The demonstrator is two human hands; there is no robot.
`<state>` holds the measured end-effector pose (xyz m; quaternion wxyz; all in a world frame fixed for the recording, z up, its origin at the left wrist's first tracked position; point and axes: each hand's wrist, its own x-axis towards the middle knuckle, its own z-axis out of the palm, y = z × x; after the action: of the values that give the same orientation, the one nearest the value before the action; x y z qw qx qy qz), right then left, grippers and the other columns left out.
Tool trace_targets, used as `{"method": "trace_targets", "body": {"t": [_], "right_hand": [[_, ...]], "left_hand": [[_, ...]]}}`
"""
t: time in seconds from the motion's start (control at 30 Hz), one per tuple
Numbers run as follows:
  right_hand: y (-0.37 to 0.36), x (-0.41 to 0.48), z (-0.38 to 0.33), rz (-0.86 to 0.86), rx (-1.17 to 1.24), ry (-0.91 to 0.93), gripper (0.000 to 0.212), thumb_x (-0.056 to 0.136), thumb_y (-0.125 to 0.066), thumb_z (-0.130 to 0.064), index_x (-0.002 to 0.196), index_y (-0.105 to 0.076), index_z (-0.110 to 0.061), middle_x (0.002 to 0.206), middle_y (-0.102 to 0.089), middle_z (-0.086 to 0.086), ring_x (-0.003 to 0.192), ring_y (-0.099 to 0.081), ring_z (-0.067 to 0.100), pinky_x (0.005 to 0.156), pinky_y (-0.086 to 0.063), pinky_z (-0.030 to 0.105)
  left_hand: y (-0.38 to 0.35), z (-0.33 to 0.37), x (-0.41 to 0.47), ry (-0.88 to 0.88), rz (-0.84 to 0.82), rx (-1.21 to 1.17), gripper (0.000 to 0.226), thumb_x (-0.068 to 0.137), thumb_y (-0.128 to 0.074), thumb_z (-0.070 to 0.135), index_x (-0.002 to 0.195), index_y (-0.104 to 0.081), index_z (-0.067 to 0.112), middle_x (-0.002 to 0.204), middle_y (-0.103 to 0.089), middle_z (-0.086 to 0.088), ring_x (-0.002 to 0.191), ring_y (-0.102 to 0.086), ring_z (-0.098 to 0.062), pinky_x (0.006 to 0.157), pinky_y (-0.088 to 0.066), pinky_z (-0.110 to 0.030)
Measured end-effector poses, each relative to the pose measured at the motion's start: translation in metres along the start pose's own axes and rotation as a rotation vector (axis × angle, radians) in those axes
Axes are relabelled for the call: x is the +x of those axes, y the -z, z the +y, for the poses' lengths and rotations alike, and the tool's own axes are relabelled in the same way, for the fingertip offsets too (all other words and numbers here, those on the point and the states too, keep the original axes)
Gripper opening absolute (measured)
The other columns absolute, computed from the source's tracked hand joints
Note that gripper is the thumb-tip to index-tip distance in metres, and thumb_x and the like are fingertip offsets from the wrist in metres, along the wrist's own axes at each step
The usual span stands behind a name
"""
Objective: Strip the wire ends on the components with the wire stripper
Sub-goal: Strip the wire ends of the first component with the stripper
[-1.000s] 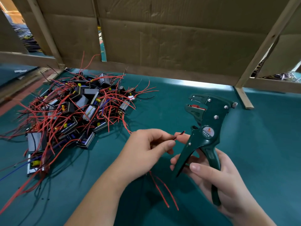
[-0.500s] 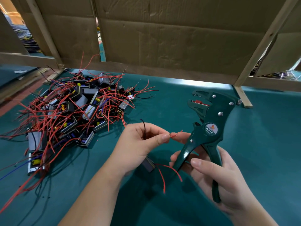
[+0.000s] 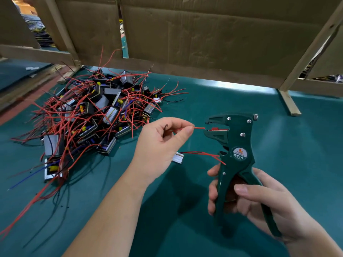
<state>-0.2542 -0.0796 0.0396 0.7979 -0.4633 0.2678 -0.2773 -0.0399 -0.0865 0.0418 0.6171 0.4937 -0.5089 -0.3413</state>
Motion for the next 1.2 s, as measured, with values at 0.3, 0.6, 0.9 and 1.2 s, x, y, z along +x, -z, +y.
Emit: {"method": "trace_targets", "body": {"t": [0.3, 0.6, 0.9, 1.2], "right_hand": [[-0.005, 0.001, 0.004, 0.025, -0.011, -0.010, 0.057, 0.066, -0.086, -0.035, 0.104, -0.065, 0.001, 0.082, -0.060, 0.030, 0.070, -0.058, 0.046, 0.065, -0.050, 0.050], [-0.009, 0.002, 0.006, 0.032, 0.002, -0.018, 0.055, 0.066, -0.085, -0.042, 0.096, -0.066, 0.000, 0.077, -0.060, 0.028, 0.065, -0.058, 0.043, 0.061, -0.050, 0.050], [-0.023, 0.012, 0.017, 0.304, 0.068, 0.028, 0.067, 0.046, -0.088, -0.058, 0.073, -0.057, -0.005, 0.052, -0.044, 0.017, 0.037, -0.041, 0.025, 0.041, -0.043, 0.033], [-0.009, 0.006, 0.005, 0.093, 0.180, 0.002, 0.055, 0.055, -0.087, -0.049, 0.085, -0.067, -0.007, 0.069, -0.053, 0.019, 0.055, -0.054, 0.033, 0.053, -0.051, 0.046]], "left_hand": [[-0.001, 0.002, -0.001, -0.017, -0.012, 0.000, 0.005, 0.076, -0.072, 0.024, 0.073, -0.074, 0.028, 0.069, -0.064, -0.017, 0.064, -0.047, -0.016, 0.062, -0.041, -0.023], [-0.002, 0.001, -0.002, -0.014, -0.013, -0.016, 0.008, 0.076, -0.071, 0.029, 0.079, -0.074, 0.034, 0.065, -0.048, -0.011, 0.061, -0.037, -0.017, 0.058, -0.032, -0.027], [0.002, -0.008, 0.000, 0.004, -0.066, -0.081, 0.019, 0.082, -0.058, 0.022, 0.099, -0.051, 0.027, 0.072, -0.056, 0.000, 0.062, -0.045, -0.005, 0.062, -0.039, -0.017], [0.013, -0.016, 0.001, -0.034, -0.036, 0.142, 0.048, 0.095, -0.029, 0.055, 0.072, -0.049, 0.018, 0.057, -0.043, -0.001, 0.048, -0.033, -0.011, 0.048, -0.036, -0.024]]}}
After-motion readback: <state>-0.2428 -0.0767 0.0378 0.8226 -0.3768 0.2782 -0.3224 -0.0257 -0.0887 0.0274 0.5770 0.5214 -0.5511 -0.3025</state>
